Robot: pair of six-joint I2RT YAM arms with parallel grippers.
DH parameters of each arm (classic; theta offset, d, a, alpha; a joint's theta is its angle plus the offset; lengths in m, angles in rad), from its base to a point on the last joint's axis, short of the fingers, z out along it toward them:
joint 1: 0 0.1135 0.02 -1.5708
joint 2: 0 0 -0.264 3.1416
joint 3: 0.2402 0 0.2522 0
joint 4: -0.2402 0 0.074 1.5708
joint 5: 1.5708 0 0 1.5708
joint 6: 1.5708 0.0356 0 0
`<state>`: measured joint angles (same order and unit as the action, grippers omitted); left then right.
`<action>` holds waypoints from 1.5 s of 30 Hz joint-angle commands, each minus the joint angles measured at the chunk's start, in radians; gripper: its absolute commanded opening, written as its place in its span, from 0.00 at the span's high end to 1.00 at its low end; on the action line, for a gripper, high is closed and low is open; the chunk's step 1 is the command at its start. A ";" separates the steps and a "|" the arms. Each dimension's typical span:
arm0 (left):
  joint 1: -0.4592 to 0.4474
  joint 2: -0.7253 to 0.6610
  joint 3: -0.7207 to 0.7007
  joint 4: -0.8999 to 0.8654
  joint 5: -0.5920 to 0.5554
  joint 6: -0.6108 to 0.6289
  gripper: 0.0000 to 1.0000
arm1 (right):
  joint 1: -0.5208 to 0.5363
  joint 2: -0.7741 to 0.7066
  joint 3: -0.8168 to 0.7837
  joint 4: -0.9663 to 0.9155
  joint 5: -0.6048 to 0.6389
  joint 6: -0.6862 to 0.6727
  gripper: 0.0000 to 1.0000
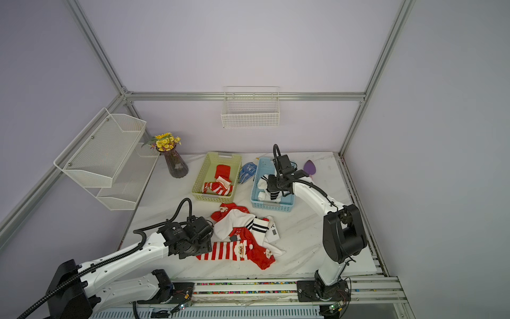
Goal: Sort the socks into the basket by color
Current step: Pick up the sock at the center of the board.
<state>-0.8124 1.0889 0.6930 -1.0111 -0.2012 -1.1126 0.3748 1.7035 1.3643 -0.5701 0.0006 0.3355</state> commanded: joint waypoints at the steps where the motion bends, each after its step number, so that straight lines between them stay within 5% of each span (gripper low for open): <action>1: -0.003 -0.026 -0.055 0.065 0.008 -0.061 0.20 | -0.003 -0.028 -0.013 0.025 -0.016 0.006 0.52; 31: 0.016 0.201 -0.112 0.261 0.015 -0.007 0.22 | 0.020 0.002 0.018 -0.010 0.004 0.010 0.52; 45: 0.042 0.220 -0.115 0.281 0.033 0.022 0.48 | 0.029 0.018 0.039 -0.022 0.008 0.010 0.53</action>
<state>-0.7788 1.2762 0.6044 -0.7639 -0.1860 -1.0828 0.3962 1.7081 1.3720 -0.5781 -0.0055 0.3363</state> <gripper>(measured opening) 0.529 0.475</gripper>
